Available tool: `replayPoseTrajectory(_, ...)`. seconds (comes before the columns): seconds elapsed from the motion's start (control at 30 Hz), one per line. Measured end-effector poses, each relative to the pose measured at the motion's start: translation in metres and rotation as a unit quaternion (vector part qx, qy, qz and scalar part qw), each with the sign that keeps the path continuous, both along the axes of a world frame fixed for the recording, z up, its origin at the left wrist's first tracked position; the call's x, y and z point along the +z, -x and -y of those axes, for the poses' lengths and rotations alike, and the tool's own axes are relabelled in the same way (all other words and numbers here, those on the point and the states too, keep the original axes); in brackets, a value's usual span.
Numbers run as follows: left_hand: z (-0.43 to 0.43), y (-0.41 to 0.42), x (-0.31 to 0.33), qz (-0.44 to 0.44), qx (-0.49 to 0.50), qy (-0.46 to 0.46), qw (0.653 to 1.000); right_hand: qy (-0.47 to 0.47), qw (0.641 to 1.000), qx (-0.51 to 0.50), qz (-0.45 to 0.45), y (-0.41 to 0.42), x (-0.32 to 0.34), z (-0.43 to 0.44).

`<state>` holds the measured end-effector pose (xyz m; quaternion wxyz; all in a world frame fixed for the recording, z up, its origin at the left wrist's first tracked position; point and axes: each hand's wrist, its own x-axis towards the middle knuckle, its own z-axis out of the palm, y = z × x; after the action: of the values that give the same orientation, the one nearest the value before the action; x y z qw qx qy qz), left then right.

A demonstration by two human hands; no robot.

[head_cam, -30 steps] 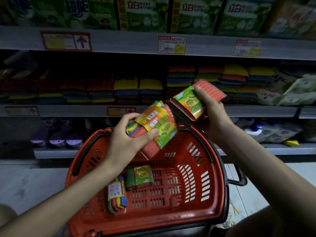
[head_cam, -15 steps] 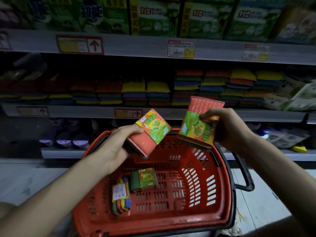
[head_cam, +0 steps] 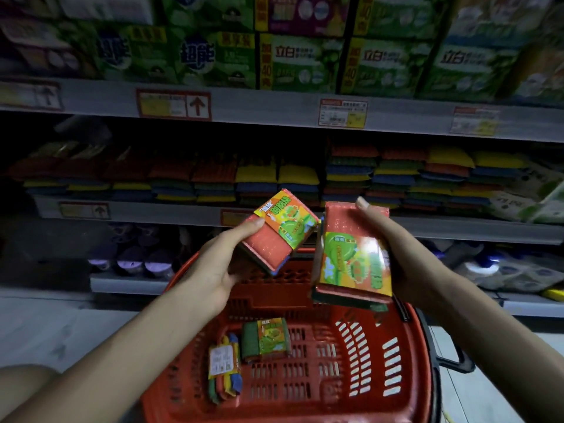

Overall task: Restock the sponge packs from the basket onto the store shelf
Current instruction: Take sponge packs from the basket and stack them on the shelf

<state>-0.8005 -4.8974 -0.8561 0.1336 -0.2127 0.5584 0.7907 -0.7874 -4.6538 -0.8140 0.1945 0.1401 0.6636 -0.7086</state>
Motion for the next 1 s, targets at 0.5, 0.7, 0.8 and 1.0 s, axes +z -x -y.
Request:
replayPoseTrajectory(0.5,-0.008,0.018,0.016,-0.08,0.088,-0.066,0.991,-0.132,0.975,0.058,-0.172,-0.009,-0.005,0.035)
replayPoseTrajectory(0.7,-0.023,0.029,0.023,-0.082,0.11,-0.053,0.989,-0.117,0.965,0.077,-0.222,-0.009,-0.011,0.046)
replayPoseTrajectory(0.8,-0.027,0.036,0.024,-0.089,0.112,-0.018,0.99,-0.095,0.967,0.077,-0.222,-0.004,-0.015,0.049)
replayPoseTrajectory(1.0,-0.034,0.048,0.022,-0.13,0.094,0.076,0.984,-0.067,0.972,0.055,-0.218,0.012,-0.016,0.049)
